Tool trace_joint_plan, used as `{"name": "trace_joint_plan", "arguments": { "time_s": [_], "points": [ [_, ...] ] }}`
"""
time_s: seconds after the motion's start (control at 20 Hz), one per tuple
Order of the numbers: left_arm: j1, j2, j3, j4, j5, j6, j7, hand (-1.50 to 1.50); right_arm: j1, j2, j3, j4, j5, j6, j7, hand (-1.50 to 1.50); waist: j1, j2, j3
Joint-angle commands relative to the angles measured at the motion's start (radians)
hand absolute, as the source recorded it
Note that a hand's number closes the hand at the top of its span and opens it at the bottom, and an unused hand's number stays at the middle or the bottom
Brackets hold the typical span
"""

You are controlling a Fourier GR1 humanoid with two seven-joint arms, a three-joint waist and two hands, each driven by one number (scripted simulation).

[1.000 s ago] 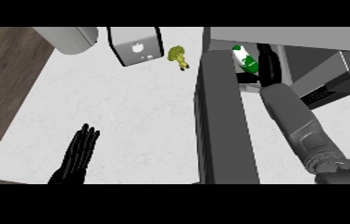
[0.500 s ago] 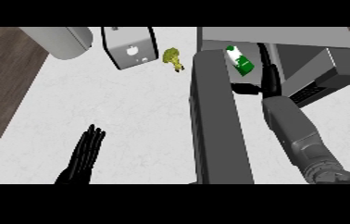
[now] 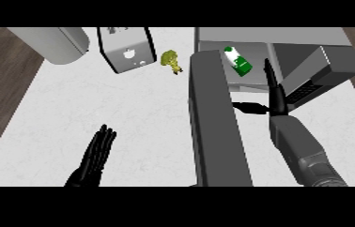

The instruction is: Pick up the milk, place it into the microwave and close the microwave

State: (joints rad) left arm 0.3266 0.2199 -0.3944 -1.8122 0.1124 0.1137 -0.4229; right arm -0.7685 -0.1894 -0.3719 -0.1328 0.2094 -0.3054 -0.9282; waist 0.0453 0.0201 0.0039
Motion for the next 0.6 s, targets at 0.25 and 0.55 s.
{"name": "trace_joint_plan", "arguments": {
  "time_s": [0.25, 0.55],
  "points": [
    [-0.044, -0.019, 0.020, 0.010, -0.004, 0.000, 0.029, -1.50, 0.152, -0.030, 0.003, -0.014, -0.022, 0.231, -0.131, -1.50, -0.021, -0.011, -0.002],
    [-0.062, -0.060, -0.026, 0.027, 0.004, -0.015, 0.060, -1.50, 0.244, 0.039, -0.024, -0.075, -0.092, 0.397, -0.203, -1.50, -0.049, -0.022, -0.003]
  ]
}}
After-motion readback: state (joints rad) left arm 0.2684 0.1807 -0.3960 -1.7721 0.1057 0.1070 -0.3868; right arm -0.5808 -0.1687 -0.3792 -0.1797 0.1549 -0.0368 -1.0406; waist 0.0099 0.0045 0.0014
